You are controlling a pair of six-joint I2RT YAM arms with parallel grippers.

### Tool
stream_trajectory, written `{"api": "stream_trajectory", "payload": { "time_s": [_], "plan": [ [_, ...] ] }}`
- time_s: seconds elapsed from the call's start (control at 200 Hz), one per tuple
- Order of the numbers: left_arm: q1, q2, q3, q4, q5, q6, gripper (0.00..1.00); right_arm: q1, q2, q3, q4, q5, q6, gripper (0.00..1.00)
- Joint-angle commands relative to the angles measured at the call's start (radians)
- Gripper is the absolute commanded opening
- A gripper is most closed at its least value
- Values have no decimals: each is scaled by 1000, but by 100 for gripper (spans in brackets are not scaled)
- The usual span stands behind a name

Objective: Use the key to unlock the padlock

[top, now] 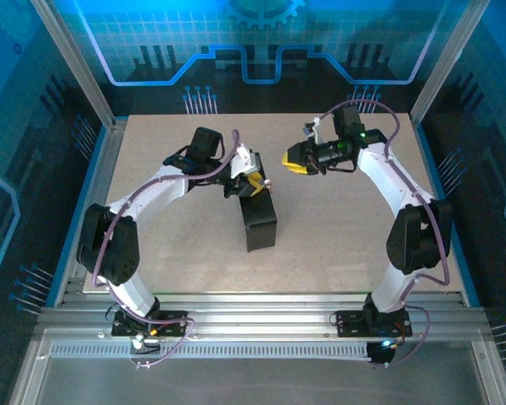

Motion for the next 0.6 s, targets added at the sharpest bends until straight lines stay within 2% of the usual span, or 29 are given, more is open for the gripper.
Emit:
{"api": "stream_trajectory", "payload": {
  "time_s": [0.0,0.2,0.325,0.375,0.52,0.59],
  "plan": [
    [11,16,38,-68,91,12,0,12,-83,-83,93,-4,-406,35],
    [38,32,66,-116,201,2,0,44,-255,-434,541,62,-808,39],
    [54,46,69,-112,266,-14,0,55,-273,-592,812,127,-998,36],
    [56,57,76,-114,281,-16,0,67,-252,-611,892,184,-1029,34],
    [55,86,116,-158,304,1,0,124,-177,-598,950,350,-1161,30],
    [56,101,142,-189,316,13,0,142,-151,-614,1057,414,-1195,31]
  ]
}}
